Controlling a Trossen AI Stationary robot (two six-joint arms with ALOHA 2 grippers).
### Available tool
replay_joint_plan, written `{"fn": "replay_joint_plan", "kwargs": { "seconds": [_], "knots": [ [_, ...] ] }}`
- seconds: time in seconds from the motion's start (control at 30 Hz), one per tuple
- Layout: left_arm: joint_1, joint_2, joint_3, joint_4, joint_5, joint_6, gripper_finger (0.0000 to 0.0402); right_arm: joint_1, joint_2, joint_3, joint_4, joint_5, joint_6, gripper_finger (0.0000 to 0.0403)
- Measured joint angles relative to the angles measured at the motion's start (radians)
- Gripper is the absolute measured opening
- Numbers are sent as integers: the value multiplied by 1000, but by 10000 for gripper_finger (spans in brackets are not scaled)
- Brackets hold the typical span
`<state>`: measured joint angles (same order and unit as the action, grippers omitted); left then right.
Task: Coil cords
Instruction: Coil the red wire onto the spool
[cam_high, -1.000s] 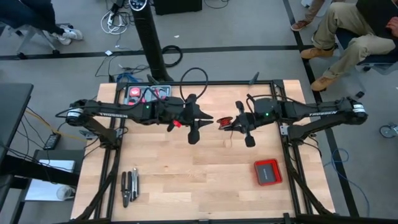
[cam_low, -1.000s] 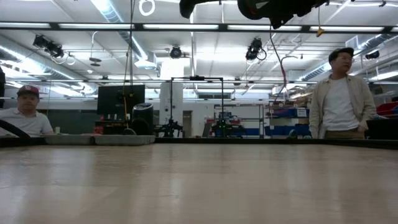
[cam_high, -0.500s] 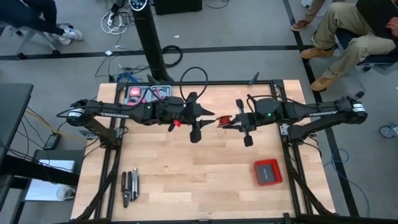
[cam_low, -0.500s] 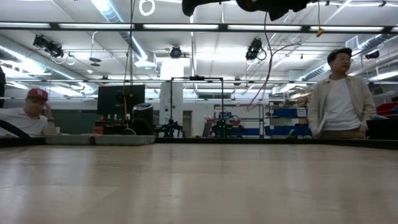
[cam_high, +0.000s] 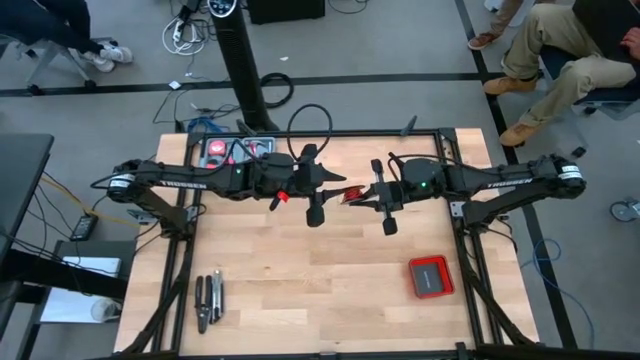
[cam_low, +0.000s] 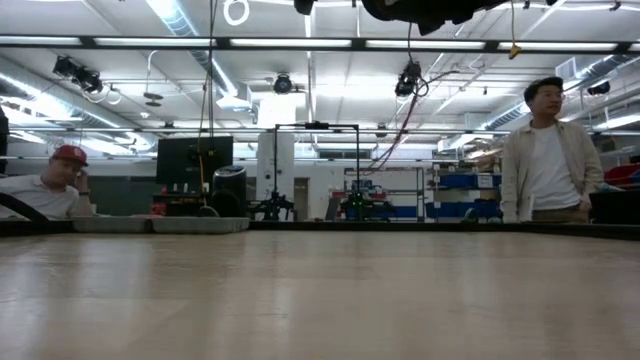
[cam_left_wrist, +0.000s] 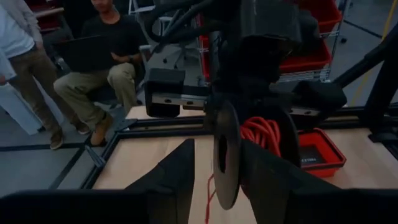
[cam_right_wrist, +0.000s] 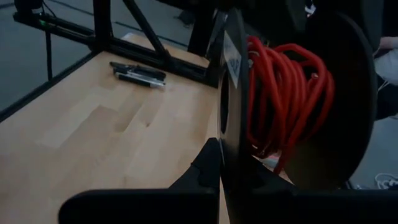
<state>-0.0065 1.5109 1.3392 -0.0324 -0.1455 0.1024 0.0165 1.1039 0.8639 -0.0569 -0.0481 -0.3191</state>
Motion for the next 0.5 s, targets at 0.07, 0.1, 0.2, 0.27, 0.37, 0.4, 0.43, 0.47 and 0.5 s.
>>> {"fn": "replay_joint_plan", "kwargs": {
  "seconds": [0.07,0.1,0.2,0.27,0.37,0.4,0.43,0.47,0.5],
  "knots": [
    [0,0,0,-4,1,0,131,-4,6,0,15,-9,0,0],
    [0,0,0,-8,7,0,131,-5,7,0,21,-12,0,0],
    [0,0,2,-14,12,0,131,-5,7,0,39,-17,0,0],
    [0,0,2,-16,14,4,131,-5,7,0,42,-18,0,0],
    [0,-1,2,-3,15,33,129,-7,7,0,55,-18,0,0],
    [0,-1,2,-2,18,38,124,-8,7,0,58,-18,0,0],
    [0,-1,2,-2,23,42,116,-8,7,0,59,-18,0,0],
    [0,-1,2,-5,31,43,104,-8,7,0,59,-20,0,0],
    [0,-1,2,-7,40,44,87,-9,7,0,59,-23,0,1]
  ]
}}
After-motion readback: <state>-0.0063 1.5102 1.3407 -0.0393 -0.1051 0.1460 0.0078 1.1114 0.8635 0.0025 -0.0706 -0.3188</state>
